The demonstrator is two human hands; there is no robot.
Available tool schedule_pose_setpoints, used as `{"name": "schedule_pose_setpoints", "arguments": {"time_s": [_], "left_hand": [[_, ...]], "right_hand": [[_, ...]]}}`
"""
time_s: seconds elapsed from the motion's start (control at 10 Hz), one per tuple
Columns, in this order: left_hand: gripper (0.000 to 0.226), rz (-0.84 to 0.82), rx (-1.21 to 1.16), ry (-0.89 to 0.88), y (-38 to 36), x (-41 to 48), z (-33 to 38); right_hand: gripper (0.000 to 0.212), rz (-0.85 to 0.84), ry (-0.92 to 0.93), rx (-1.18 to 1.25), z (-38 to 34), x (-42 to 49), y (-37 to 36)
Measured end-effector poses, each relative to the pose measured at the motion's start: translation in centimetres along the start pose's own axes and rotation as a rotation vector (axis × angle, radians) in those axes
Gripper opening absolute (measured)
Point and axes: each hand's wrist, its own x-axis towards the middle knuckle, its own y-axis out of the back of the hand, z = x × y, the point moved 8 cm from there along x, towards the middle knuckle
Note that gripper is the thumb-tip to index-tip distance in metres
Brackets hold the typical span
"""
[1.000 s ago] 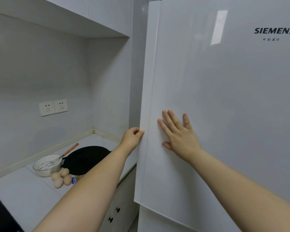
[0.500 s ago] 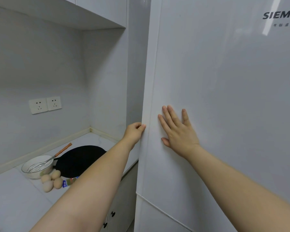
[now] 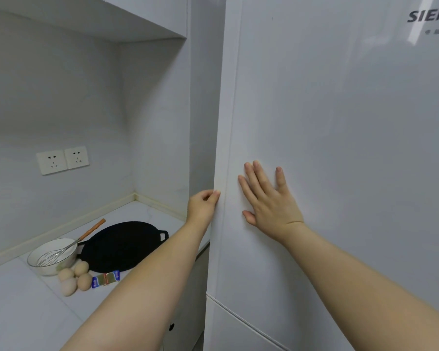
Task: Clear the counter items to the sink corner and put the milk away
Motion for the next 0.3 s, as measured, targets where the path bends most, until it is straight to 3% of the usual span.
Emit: {"name": "schedule_pose_setpoints", "arguments": {"time_s": [0.2,0.3], "left_hand": [[0.038,-0.086,0.219,0.07,1.6,-3.5,-1.5],[0.043,-0.019,0.451,-0.09,5.4,-6.6,-0.9]], "right_hand": [[0.08,-0.219,0.001,0.085,-0.7,0.0,0.5],[0.081,-0.223,-0.12,0.258,-1.3,0.0,3.3]]}}
